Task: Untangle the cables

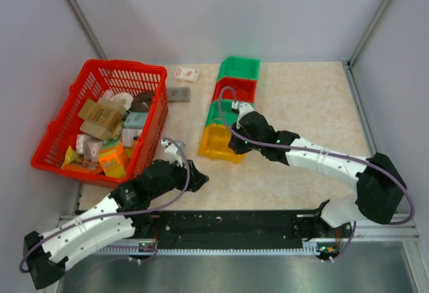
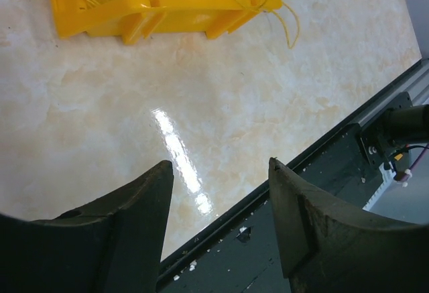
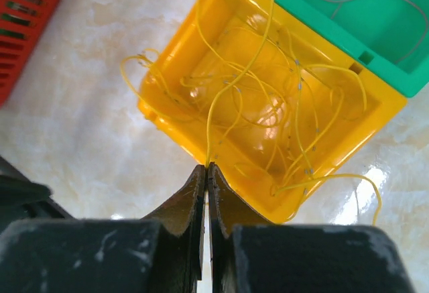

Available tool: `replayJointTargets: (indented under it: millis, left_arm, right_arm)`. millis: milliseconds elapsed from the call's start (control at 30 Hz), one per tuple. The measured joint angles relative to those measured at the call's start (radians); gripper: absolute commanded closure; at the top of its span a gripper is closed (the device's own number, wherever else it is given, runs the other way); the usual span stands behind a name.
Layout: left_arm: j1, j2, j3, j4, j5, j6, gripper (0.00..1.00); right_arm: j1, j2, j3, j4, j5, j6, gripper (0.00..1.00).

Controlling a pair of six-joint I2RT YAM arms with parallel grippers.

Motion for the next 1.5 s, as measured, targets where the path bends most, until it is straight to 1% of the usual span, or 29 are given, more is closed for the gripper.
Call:
replayJointTargets:
  millis: [67,100,133,167,300,400,567,667,733,900,1033,1200,1300,1500]
  left_arm:
    - [0.003,0.025,0.003,0.009,0.002,0.005,0.35]
    - [0.005,0.042,0.007,0.013,0.004,0.007,0.25]
    - [0.005,0.062,0.014,0.014,0.007,0.010,0.05]
    - [0.008,0.084,0.023,0.018,0.011,0.019,0.02]
    - [0.029,0.196,0.091,0.056,0.058,0.039,0.02]
    - [0.064,0.292,0.158,0.126,0.104,0.050,0.08]
    - [0.099,0.417,0.233,0.251,0.131,0.076,0.26]
    - [0.111,0.488,0.262,0.296,0.131,0.100,0.31]
    - [0.116,0.527,0.267,0.319,0.128,0.114,0.40]
    - [0.122,0.589,0.267,0.359,0.122,0.136,0.67]
    - [0.134,0.594,0.268,0.374,0.106,0.153,0.90]
    - [0.159,0.594,0.279,0.410,0.068,0.164,1.00]
    - [0.185,0.594,0.291,0.467,0.066,0.161,1.00]
    - [0.213,0.632,0.344,0.516,0.043,0.165,1.00]
  right_arm:
    - [0.000,-0.032,0.000,0.000,-0.017,0.000,1.00]
    - [0.001,-0.049,0.002,0.001,-0.025,0.001,1.00]
    - [0.001,-0.069,0.005,0.003,-0.033,0.005,1.00]
    - [0.001,-0.082,0.012,0.002,-0.043,0.012,1.00]
    - [0.001,-0.095,0.059,0.025,-0.079,0.062,1.00]
    - [0.001,-0.095,0.081,0.056,-0.095,0.112,1.00]
    - [0.001,-0.113,0.085,0.072,-0.104,0.184,1.00]
    - [0.000,-0.138,0.086,0.074,-0.108,0.216,1.00]
    - [0.000,-0.165,0.087,0.078,-0.110,0.233,1.00]
    - [-0.002,-0.233,0.092,0.094,-0.119,0.259,1.00]
    - [-0.002,-0.277,0.095,0.098,-0.119,0.266,1.00]
    - [-0.006,-0.328,0.093,0.085,-0.101,0.248,1.00]
    - [-0.010,-0.357,0.093,0.077,-0.094,0.232,1.00]
    - [-0.016,-0.383,0.082,0.084,-0.072,0.208,1.00]
